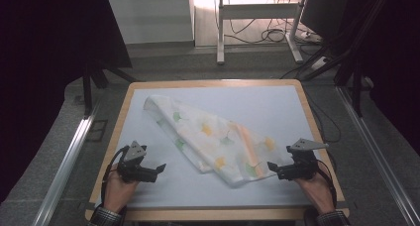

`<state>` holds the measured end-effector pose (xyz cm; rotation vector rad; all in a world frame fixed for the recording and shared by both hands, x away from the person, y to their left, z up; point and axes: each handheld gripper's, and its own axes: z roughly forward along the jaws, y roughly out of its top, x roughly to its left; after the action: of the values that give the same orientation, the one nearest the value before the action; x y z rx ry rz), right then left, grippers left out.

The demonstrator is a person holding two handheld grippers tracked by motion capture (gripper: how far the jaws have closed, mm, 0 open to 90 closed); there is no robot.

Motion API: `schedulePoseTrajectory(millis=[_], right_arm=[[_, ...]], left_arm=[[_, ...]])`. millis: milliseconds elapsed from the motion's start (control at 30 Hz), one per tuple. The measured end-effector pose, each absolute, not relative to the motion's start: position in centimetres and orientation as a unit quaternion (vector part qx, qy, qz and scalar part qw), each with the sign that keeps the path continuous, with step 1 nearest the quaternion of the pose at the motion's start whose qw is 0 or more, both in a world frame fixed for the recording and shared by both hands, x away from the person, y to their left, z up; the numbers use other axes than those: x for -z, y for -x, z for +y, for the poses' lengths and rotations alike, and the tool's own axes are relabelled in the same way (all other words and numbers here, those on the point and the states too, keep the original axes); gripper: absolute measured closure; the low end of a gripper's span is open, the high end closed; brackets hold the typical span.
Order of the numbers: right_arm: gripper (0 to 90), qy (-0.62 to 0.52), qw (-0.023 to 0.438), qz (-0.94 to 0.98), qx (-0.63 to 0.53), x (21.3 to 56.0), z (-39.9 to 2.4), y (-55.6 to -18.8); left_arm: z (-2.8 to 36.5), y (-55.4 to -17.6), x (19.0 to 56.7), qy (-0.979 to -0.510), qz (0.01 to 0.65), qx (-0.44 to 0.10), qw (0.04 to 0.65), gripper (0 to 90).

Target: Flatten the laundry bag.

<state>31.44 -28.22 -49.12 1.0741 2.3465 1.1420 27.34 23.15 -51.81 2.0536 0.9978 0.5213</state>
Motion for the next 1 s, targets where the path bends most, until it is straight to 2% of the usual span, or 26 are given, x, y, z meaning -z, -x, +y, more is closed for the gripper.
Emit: schedulePoseTrajectory(millis=[300, 1000], right_arm=[[1.7, -0.379, 0.167, 0.826, -0.382, 49.38, -28.04, -31.63], [2.9, -0.371, 0.168, 0.828, -0.386, 49.18, -27.57, -31.67]], left_arm=[[23.13, -27.59, 51.89, -0.809, 0.4, -0.184, 0.388, 3.0], [22.85, -27.74, 52.22, -0.819, 0.394, -0.188, 0.372, 1.9]])
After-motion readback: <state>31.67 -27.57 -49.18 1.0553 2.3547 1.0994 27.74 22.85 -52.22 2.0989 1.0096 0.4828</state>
